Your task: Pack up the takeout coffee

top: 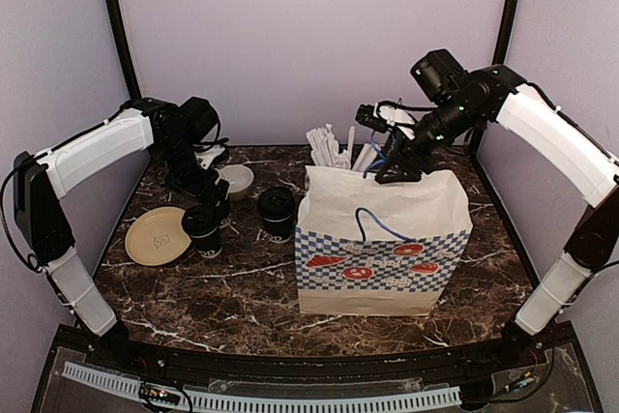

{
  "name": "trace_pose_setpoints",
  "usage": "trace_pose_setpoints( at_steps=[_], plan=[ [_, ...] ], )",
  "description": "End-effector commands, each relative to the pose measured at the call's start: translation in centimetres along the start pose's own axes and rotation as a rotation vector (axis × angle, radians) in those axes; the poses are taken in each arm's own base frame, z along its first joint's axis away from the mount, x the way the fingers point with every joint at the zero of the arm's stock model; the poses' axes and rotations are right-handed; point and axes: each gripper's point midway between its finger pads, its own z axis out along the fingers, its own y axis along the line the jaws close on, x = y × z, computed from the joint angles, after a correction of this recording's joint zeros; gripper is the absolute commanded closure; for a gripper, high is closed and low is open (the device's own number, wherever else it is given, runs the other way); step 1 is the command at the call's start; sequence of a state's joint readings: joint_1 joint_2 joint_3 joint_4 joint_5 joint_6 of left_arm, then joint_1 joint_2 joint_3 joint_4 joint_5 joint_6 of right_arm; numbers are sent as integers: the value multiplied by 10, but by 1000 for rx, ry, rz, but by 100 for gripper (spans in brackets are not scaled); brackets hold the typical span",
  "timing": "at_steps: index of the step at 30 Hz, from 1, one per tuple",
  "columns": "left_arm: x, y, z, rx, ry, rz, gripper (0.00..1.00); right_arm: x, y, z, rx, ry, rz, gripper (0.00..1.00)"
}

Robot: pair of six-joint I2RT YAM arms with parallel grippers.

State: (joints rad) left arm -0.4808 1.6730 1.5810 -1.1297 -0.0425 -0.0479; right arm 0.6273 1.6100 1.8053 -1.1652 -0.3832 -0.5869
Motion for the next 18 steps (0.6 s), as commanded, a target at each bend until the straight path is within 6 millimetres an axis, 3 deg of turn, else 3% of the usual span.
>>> trace_pose_setpoints(
  at_steps=[1, 7, 18],
  plan=[
    [20, 7, 14, -33, 102, -14, 7, -15, 0, -28, 61, -81, -16, 44],
    [28, 13, 20, -70, 153, -32, 8, -16, -1, -37, 90, -91, -19, 42],
    [26, 23, 30, -61, 157, -69, 11, -12, 0, -33, 85, -83, -11, 41]
  ],
)
